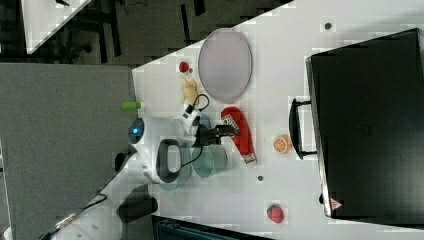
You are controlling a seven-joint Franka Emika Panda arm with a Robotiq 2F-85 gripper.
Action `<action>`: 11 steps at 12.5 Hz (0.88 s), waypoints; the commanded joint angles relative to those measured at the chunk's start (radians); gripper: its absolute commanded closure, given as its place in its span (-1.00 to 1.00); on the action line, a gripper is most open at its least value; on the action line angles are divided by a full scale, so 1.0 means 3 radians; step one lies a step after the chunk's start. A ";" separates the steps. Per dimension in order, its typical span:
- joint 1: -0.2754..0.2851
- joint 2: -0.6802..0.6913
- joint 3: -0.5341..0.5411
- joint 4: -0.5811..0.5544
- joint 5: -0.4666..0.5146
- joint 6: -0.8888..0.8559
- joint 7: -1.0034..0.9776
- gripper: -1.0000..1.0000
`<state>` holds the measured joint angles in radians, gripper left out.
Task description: Pick Ketchup from the table and place it in strainer.
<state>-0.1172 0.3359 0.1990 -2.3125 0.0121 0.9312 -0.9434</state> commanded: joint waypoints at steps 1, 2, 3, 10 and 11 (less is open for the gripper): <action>0.0008 0.0146 -0.0041 0.0045 -0.0012 0.0267 -0.0139 -1.00; 0.0008 0.0217 -0.0044 0.0044 -0.0014 0.0379 -0.0137 -1.00; 0.0008 0.0281 -0.0045 0.0043 -0.0015 0.0443 -0.0139 -1.00; 0.0010 0.0115 -0.0034 0.0073 -0.0014 0.0419 -0.0109 -0.21; 0.0008 -0.0012 -0.0037 0.0092 -0.0012 0.0350 -0.0083 -0.21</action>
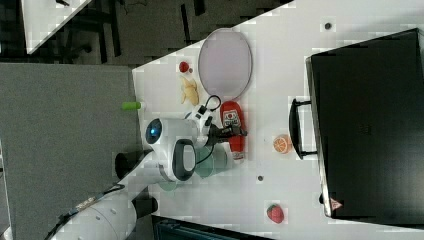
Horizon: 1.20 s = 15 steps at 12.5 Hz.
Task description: Pick Ketchup from the table and place it in strainer.
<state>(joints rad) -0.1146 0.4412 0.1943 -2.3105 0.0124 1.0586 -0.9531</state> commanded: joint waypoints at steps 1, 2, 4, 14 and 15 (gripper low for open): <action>0.0000 -0.0523 -0.0018 0.0120 -0.0014 -0.0220 -0.0048 -0.21; 0.0004 -0.0715 -0.0005 0.0164 -0.0013 -0.0453 -0.0048 -0.21; 0.0013 -0.1102 0.0055 0.0301 -0.0010 -0.1039 -0.0042 -0.21; 0.0194 -0.1454 0.1096 0.0771 0.0017 -0.1923 0.1891 -0.21; 0.0211 -0.1373 0.1235 0.0782 0.0018 -0.1864 0.2153 -0.21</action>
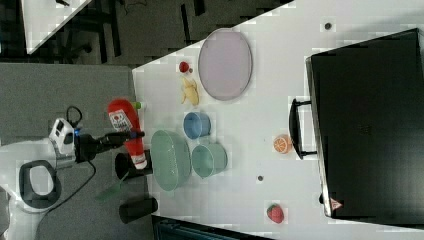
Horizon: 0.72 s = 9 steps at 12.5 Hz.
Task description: Pick Ketchup from the table and place it in strainer.
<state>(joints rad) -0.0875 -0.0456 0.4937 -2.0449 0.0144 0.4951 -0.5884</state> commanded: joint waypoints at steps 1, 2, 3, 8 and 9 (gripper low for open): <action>0.0136 0.0345 0.0370 -0.0095 0.0011 0.0122 0.1162 -0.21; 0.0149 0.0456 0.0492 -0.0094 0.0011 0.0286 0.1377 -0.21; 0.0164 0.0584 0.0598 -0.0096 0.0009 0.0460 0.1599 -0.21; 0.0328 0.1245 0.0754 -0.0098 -0.0190 0.1072 0.2105 -0.21; 0.0351 0.1369 0.0745 -0.0101 -0.0241 0.1196 0.2130 -0.21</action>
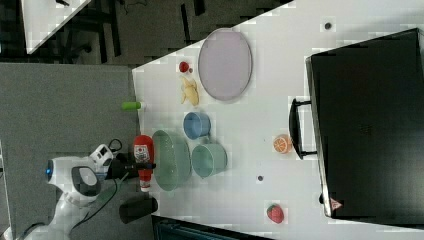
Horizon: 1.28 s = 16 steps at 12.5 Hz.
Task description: Pick Ketchup from the table and place it in strainer.
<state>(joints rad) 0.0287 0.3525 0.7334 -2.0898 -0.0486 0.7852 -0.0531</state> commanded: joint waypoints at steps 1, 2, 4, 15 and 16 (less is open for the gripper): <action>-0.0018 0.0157 -0.0073 0.0050 -0.0104 0.0324 0.0345 -0.21; -0.0010 0.0265 -0.0092 0.0049 -0.0172 0.0399 0.0345 -0.21; -0.0003 0.0448 -0.0138 0.0050 -0.0311 0.0465 0.0345 -0.51; -0.0535 -0.0789 -0.0272 0.0348 -0.0290 -0.0447 0.0902 -1.00; -0.0632 -0.0954 -0.0352 0.0399 -0.0267 -0.0652 0.0902 -1.00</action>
<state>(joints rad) -0.1005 0.0812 0.6572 -2.0039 -0.1455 0.6294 0.1660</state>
